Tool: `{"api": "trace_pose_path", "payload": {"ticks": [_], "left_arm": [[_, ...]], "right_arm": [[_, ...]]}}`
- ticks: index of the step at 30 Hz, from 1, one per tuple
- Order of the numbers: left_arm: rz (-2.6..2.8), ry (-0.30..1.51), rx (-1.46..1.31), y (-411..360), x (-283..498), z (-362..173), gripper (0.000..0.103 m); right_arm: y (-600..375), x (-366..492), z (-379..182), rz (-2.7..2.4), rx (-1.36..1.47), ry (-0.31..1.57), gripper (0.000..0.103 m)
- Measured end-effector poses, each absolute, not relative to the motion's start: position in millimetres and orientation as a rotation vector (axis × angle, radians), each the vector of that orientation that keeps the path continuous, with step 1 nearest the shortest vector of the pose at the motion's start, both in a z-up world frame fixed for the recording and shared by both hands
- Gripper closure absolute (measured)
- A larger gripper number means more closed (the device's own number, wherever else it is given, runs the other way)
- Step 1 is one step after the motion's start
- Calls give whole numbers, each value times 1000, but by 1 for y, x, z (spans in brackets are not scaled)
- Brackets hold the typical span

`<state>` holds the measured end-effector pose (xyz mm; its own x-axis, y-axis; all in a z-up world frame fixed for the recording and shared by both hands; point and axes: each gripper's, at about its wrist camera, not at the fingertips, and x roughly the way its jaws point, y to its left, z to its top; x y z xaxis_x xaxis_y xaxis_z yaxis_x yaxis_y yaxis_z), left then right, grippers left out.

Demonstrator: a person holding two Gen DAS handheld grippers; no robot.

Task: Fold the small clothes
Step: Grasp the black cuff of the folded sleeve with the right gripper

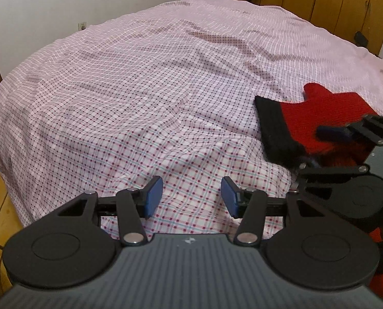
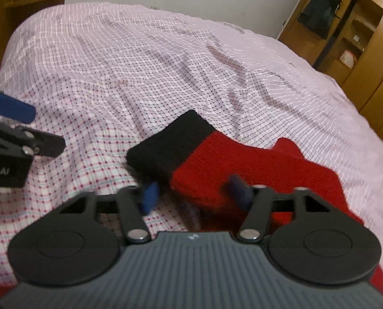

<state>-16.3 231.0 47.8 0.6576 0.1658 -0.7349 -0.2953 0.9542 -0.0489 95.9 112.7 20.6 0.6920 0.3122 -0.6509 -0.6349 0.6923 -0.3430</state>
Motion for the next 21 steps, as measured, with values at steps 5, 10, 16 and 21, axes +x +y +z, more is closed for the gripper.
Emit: {"api": "trace_pose_path", "payload": {"ticks": [5,10,16,21], "left_arm": [[250,811,-162,226,-18,50,45],[235,804,-149,218,-16,54,45],[201,798,-126,203,-16,58,45],[177,772,-113,193,-16,68,45]], "right_arm": [[101,101,31,557,-465,605,90],[78,97,58,572,-326,532,90],[39,101,86,519,-137,497,91],[-8,105,108,432,22,471,91]]}}
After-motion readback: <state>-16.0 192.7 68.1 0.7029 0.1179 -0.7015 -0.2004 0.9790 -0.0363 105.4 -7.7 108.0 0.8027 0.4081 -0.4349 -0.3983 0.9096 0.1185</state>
